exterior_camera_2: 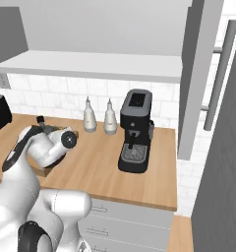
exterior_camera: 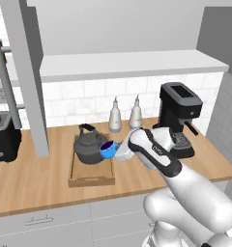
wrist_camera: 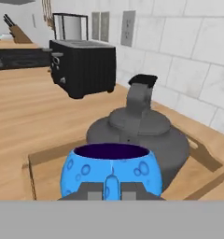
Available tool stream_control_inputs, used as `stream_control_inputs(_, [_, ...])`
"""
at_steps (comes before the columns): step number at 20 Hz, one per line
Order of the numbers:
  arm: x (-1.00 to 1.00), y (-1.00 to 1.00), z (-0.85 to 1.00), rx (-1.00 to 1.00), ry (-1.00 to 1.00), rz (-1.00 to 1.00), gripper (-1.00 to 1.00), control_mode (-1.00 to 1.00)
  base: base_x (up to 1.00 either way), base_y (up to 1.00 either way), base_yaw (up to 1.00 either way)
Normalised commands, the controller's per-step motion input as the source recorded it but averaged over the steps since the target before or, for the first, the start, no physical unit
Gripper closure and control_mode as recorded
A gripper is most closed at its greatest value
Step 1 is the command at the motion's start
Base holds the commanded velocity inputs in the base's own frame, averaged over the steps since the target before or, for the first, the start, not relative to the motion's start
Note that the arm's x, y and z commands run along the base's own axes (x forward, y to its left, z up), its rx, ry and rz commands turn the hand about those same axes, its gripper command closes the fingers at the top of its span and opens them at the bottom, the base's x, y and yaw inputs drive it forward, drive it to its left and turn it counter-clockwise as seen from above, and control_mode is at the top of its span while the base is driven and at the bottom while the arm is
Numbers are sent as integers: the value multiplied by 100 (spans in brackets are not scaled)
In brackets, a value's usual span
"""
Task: Pick the kettle from the counter and place it on the tray. Then pick the mug from the cabinet and place it on the tray. Then close the cabinet doors.
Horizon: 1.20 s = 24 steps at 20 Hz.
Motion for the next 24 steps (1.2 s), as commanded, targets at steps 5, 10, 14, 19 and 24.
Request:
stream_control_inputs(5, [-54,0,-24,-1,-3,0,100,-100,0,0,0])
stream_control_inputs(10, [-48,0,-46,0,-1,0,100,-100,0,0,0])
stream_control_inputs(14, [-22,0,-65,1,-1,0,100,-100,0,0,0])
stream_control_inputs(19, [6,0,-61,13,0,0,100,-100,0,0,0])
stream_control_inputs(24, [27,-14,-70,17,0,0,100,-100,0,0,0])
